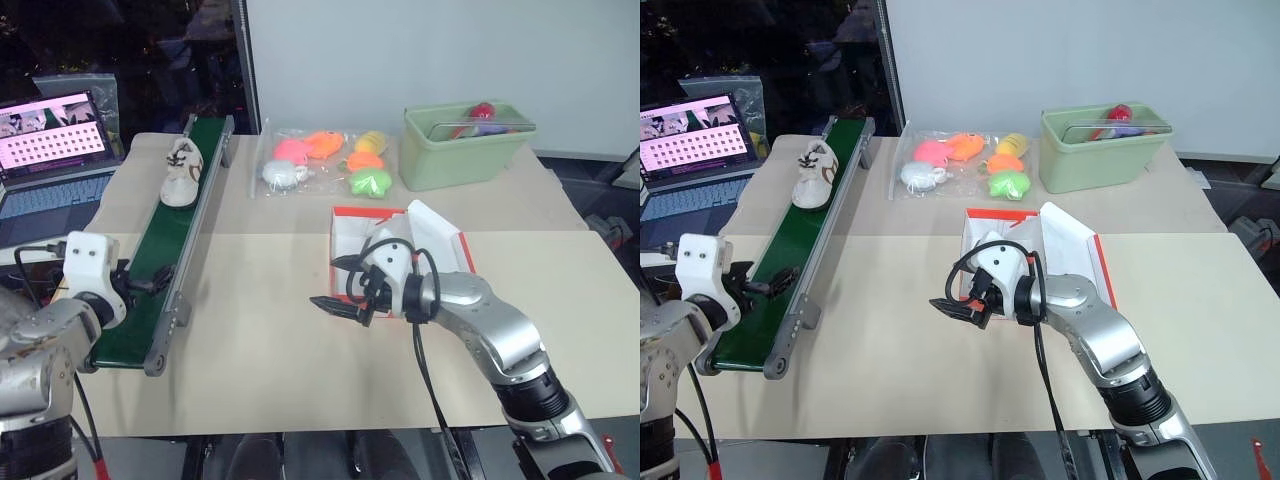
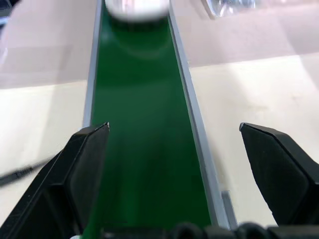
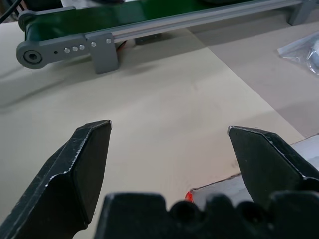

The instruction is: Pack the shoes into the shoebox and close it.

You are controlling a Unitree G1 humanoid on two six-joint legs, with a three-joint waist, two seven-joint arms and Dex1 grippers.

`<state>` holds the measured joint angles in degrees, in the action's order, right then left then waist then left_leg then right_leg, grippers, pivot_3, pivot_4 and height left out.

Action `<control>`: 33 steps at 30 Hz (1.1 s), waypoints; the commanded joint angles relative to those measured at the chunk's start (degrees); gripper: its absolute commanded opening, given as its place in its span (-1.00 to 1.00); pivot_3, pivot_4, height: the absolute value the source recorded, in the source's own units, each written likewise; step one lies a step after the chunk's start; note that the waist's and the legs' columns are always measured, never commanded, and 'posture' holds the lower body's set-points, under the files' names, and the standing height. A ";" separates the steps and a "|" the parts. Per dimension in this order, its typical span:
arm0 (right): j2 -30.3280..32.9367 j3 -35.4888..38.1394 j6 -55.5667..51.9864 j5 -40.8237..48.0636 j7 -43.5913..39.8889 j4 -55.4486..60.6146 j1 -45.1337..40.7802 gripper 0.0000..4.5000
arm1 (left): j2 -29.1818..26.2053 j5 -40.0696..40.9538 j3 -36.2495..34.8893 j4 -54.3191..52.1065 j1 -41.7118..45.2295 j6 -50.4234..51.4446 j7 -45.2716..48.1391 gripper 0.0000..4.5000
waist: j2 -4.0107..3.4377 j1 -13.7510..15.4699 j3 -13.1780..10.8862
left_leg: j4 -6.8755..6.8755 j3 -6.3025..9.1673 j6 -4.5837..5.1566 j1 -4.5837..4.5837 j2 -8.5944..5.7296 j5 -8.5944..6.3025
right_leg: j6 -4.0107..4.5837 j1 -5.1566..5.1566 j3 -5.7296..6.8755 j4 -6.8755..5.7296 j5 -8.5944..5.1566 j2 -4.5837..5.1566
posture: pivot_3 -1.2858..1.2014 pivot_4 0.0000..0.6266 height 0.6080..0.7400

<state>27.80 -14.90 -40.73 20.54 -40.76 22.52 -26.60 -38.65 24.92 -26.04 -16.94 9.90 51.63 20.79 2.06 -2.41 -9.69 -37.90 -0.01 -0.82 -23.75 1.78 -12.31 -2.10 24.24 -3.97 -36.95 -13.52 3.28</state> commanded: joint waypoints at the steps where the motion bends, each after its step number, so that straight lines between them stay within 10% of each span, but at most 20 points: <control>1: 0.14 1.66 -0.30 0.53 0.51 2.53 -0.18 0.95 | -1.64 -0.19 -0.72 -0.74 2.63 1.61 -1.15 1.00 | 0.00 -0.09 0.00 | 0.00 0.00 0.00 0.00 0.00 0.00 | 0.00 0.00 0.00 0.00 0.00 0.00 | 0.03 -0.52 0.83; 25: -0.12 2.38 -1.20 1.11 2.46 3.51 0.79 0.95 | 1.38 -2.05 5.05 2.43 -2.30 8.06 -3.30 1.00 | 0.00 -0.11 0.00 | 0.00 -0.04 0.00 0.01 0.00 0.00 | 0.00 0.02 -0.03 -0.01 0.00 0.02 | 0.03 -0.52 0.83; 33: -0.14 2.95 -1.68 1.93 3.08 4.07 1.11 1.00 | 2.67 -1.16 3.21 0.15 -1.10 9.94 -3.25 0.33 | -0.03 1.13 0.03 | 0.00 -0.02 -0.02 0.40 -0.05 0.02 | 0.01 -0.29 0.00 -0.10 0.00 0.05 | 0.03 -0.52 0.83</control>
<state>27.77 -13.74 -42.22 21.64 -38.13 24.29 -25.60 -36.15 23.19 -23.34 -16.77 8.58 60.68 17.02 2.04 -1.28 -9.67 -37.91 -0.03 -0.84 -23.31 1.73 -12.29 -2.09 23.93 -3.97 -37.06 -13.52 3.32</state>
